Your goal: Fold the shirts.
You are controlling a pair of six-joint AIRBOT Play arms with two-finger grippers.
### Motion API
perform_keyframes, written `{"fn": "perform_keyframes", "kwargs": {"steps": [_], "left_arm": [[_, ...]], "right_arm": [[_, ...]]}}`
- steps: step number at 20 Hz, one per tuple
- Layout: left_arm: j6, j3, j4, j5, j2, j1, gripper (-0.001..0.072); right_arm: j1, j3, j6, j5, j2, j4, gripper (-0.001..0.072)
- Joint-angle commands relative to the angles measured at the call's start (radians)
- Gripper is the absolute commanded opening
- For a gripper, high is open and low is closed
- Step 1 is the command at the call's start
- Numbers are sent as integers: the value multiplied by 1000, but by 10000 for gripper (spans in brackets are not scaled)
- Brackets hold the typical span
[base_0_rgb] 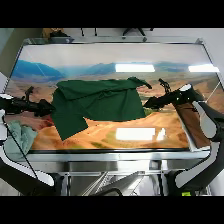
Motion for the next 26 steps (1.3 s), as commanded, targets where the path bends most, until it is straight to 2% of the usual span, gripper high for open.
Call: {"fn": "perform_keyframes", "kwargs": {"steps": [1, 2, 5, 7, 9, 11, 14, 16, 17, 19, 21, 24, 26], "left_arm": [[32, 19, -32, 7, -18, -14, 103], [32, 41, -31, -8, -18, -17, 20], [29, 95, -33, -58, -18, -30, 19], [18, 128, -50, -99, -18, -38, 18], [19, 171, -192, -154, -2, -41, 17], [37, 228, -419, -179, 80, -44, 15], [42, 386, -713, -174, 294, -45, 15], [36, 549, -928, -132, 448, -21, 16], [6, 639, -994, -82, 524, -2, 17], [-37, 731, -1034, 54, 681, 71, 18], [-64, 678, -1047, 151, 855, 198, 18], [-101, 495, -1075, 168, 1083, 478, 18], [-111, 446, -1078, 164, 1144, 570, 18]], "right_arm": [[5, -20, 23, 29, -28, -11, 500], [10, -23, 28, 29, -45, -11, 507], [56, -24, 27, 31, -93, -6, 494], [106, -22, -6, 59, -97, 15, 213], [141, 11, -6, 88, -61, 43, 23], [155, 98, -5, 92, 41, 76, 23], [147, 345, -6, 75, 244, 127, 22], [140, 559, -6, -3, 382, 132, 22], [138, 645, -6, -49, 444, 130, 22], [133, 765, -6, -131, 562, 122, 22], [133, 782, -24, -237, 692, 57, 22], [133, 782, -25, -352, 833, -74, 22], [134, 781, -14, -359, 865, -151, 22]]}}
